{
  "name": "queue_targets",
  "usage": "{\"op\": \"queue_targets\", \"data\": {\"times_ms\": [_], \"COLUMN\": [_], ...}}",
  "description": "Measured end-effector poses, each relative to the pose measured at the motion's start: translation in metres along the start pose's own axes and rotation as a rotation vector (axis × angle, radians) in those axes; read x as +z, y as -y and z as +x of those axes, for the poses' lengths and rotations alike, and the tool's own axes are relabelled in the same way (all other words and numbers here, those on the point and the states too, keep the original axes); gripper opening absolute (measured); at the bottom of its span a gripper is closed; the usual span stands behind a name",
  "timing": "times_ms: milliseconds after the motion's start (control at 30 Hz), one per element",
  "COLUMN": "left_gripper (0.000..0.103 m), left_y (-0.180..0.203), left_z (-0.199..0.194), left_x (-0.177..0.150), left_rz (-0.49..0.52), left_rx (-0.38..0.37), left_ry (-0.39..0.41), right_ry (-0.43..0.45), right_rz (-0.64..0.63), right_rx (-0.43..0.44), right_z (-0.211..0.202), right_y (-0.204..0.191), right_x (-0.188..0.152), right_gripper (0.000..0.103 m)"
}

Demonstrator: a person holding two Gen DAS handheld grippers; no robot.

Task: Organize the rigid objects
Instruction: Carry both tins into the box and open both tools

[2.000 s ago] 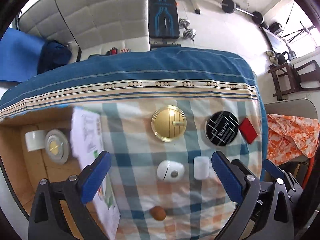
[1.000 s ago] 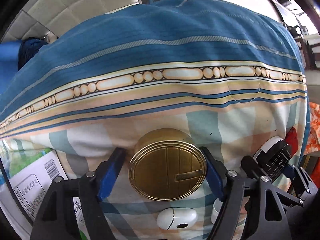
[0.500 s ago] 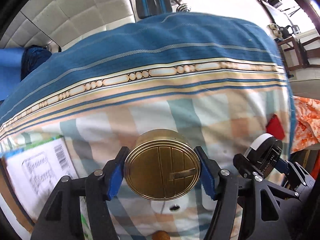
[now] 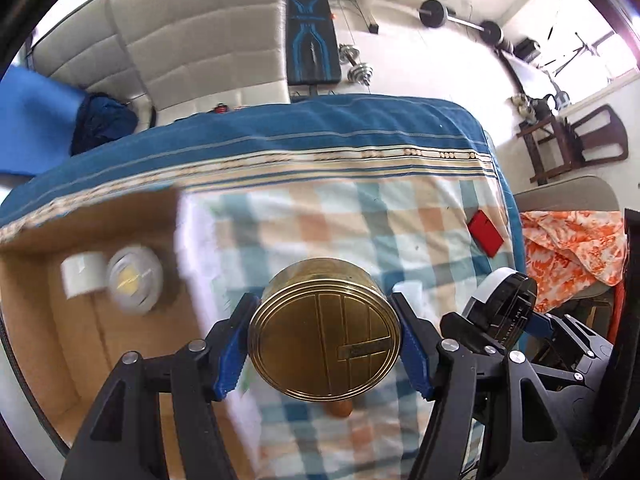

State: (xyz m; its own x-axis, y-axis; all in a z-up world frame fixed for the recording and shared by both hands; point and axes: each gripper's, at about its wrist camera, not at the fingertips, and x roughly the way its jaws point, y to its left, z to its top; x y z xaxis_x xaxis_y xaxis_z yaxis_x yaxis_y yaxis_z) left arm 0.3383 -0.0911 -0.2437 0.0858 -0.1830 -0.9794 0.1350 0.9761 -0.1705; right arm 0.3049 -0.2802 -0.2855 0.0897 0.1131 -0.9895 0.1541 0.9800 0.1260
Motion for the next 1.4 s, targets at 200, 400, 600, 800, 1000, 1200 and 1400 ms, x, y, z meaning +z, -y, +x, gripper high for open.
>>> {"op": "queue_targets", "data": {"times_ms": [200,400,600,800,1000,1200,1400], "left_gripper": [0.063,0.063,0.063,0.063,0.063,0.063,0.063], "left_y": [-0.057,-0.131,-0.205,-0.261,-0.289,-0.297,-0.299], "left_z": [-0.033,-0.058,-0.047,-0.002,0.038,0.062,0.077], "left_x": [-0.036,-0.067,-0.081,-0.077,-0.057,-0.038,-0.03], "left_rz": [-0.073,-0.159,-0.248,-0.31,-0.326,-0.297,-0.279], "left_rx": [0.017,0.053,0.096,0.111,0.124,0.17,0.188], "left_ry": [0.055,0.074,0.039,-0.038,-0.088,-0.107,-0.125], "right_ry": [0.019,0.0,-0.056,-0.126,-0.168,-0.204,-0.223], "right_rz": [-0.114,-0.226,-0.263,-0.254,-0.247,-0.209,-0.173], "right_rx": [0.059,0.092,0.082,0.051,0.01,-0.022,-0.037], "right_z": [-0.027,-0.02,0.024,0.08,0.119,0.145,0.16], "right_y": [-0.084,-0.175,-0.233,-0.266,-0.282,-0.286,-0.283], "right_x": [-0.032,-0.051,-0.055,-0.051,-0.044,-0.036,-0.035], "right_gripper": [0.077,0.077,0.077,0.077,0.077,0.077,0.077]}}
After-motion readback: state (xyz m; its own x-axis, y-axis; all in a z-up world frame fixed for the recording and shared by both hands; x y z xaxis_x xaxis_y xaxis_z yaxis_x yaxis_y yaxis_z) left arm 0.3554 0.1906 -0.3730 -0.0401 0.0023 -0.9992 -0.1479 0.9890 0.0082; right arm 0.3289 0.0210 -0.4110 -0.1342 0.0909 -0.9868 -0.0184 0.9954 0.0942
